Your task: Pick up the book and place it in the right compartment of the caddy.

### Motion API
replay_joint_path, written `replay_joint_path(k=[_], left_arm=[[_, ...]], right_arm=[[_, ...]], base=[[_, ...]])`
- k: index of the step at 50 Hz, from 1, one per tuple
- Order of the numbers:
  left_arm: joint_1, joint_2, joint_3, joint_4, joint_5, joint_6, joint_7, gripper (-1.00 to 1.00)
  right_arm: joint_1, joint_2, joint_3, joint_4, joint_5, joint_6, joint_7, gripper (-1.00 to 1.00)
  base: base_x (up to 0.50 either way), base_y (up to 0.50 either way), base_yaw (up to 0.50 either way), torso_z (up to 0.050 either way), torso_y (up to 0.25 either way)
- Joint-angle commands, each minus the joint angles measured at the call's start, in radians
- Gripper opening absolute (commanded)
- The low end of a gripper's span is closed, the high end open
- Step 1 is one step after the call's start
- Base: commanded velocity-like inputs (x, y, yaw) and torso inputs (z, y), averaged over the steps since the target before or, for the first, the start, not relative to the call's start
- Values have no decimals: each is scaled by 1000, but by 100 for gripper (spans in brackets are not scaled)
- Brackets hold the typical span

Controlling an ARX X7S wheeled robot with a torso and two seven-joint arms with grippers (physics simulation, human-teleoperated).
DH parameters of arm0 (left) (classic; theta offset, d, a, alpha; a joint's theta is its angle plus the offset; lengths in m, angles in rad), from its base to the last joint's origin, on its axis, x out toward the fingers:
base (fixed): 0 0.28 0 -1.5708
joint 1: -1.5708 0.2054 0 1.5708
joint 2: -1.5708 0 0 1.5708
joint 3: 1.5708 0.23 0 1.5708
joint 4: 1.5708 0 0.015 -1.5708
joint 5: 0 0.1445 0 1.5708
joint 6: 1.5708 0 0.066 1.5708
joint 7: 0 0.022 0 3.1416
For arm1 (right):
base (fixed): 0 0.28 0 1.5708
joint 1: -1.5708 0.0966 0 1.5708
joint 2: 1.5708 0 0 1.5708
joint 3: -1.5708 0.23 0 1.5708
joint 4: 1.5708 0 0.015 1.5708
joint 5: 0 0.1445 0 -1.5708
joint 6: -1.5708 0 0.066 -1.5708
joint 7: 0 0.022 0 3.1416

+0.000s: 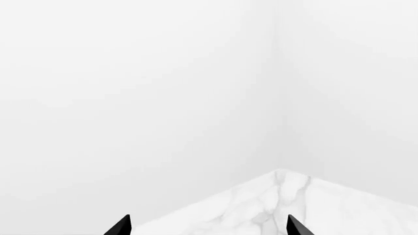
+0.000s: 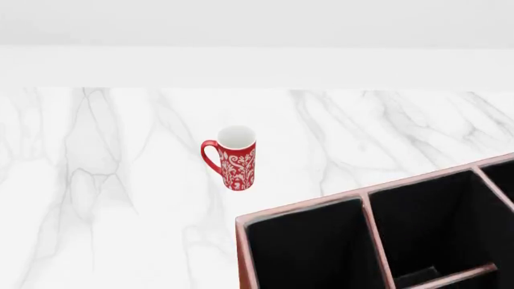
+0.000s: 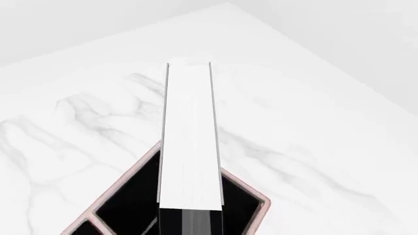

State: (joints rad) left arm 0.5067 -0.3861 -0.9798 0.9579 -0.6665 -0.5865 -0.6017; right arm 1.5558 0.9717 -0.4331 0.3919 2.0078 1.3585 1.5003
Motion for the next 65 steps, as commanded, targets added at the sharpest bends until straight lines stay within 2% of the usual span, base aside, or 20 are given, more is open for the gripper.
replay_joint_path(k=[1,26,40,49,52,65], left_arm=[[2,6,11,-6,10,10,3,100],[-6,-6,33,-7,17,3,-7,100],[5,7,45,-15,35,20,2,100],[1,-2,53,-13,36,12,-2,100],[-1,-4,58,-12,38,11,-4,100],[-4,-8,62,-11,38,8,-9,100]], right_arm=[[19,45,-72,-15,9,-47,-21,-100],[29,59,-99,10,-108,-84,-97,-100],[78,-8,-151,86,-297,-127,-271,-100],[50,-24,-155,70,-300,-143,-307,-100],[39,-24,-142,34,-293,-153,-372,-100],[32,-29,-149,22,-272,-139,-355,-100]], base=[[0,0,0,0,0],[0,0,0,0,2],[0,0,0,1,1],[0,0,0,0,2],[0,0,0,0,0],[0,0,0,1,2]])
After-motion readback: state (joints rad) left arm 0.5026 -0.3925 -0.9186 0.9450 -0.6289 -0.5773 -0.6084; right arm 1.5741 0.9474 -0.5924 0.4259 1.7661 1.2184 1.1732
